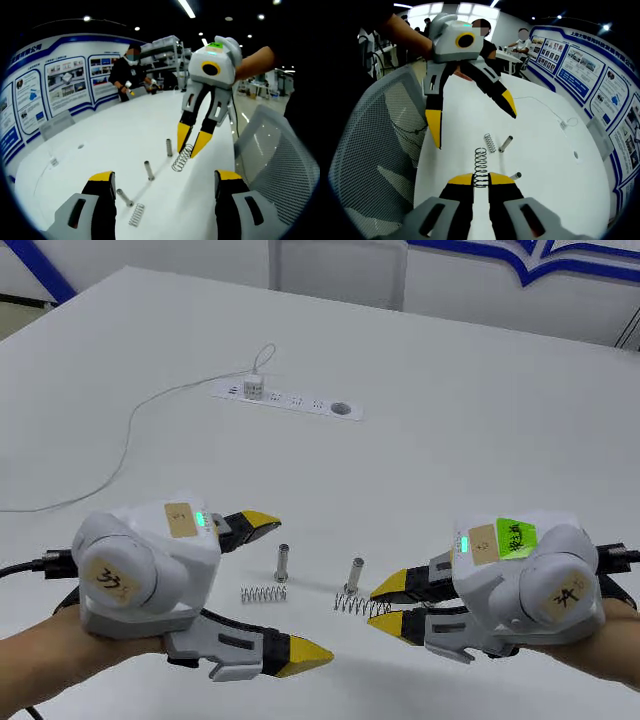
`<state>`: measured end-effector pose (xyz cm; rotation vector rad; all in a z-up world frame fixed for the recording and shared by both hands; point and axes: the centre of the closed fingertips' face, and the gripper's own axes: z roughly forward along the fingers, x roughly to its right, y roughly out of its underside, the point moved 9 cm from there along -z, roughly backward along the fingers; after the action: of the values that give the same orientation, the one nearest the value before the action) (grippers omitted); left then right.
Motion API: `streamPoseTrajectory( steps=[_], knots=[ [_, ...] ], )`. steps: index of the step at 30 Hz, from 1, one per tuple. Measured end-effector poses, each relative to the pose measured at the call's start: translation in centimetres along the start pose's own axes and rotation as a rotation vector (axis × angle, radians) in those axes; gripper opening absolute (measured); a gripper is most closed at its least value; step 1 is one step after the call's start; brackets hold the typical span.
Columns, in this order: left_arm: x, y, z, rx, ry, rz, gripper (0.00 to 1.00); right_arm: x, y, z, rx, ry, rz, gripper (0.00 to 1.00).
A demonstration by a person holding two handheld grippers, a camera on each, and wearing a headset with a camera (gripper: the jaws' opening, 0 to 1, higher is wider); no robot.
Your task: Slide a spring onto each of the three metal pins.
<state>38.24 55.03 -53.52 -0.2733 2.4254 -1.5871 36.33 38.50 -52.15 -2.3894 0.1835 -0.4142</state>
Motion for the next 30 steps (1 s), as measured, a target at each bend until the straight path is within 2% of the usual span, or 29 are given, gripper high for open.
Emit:
streamPoseTrajectory(
  steps=[4,8,12,15,21,27,30],
  knots=[
    [0.6,-0.3,0.6,-0.016,0.026,0.063,0.81,-0.1,-0.4,-0.4,0.003,-0.011,-0.003,0.11],
    [0.7,-0.5,0.8,-0.008,0.048,0.054,0.75,-0.5,-0.6,-0.9,0.017,-0.022,-0.004,0.11],
    [0.7,-0.7,1.1,-0.019,0.041,0.097,0.69,-0.6,-0.4,-1.0,-0.004,-0.023,-0.038,0.11],
    [0.8,-0.8,1.2,-0.012,0.059,0.083,0.6,-0.4,-0.3,-1.2,0.008,-0.017,-0.015,0.11],
    [1.1,-1.2,1.6,0.0,0.092,0.075,0.48,-0.4,-0.5,-1.3,0.02,-0.017,-0.003,0.11],
    [1.3,-1.5,2.0,0.0,0.114,0.085,0.38,-0.6,-0.5,-1.2,0.022,-0.016,-0.004,0.11],
    [1.2,-1.5,2.1,-0.006,0.124,0.064,0.35,-0.7,-0.5,-1.2,0.026,-0.017,-0.004,0.11]
  ],
)
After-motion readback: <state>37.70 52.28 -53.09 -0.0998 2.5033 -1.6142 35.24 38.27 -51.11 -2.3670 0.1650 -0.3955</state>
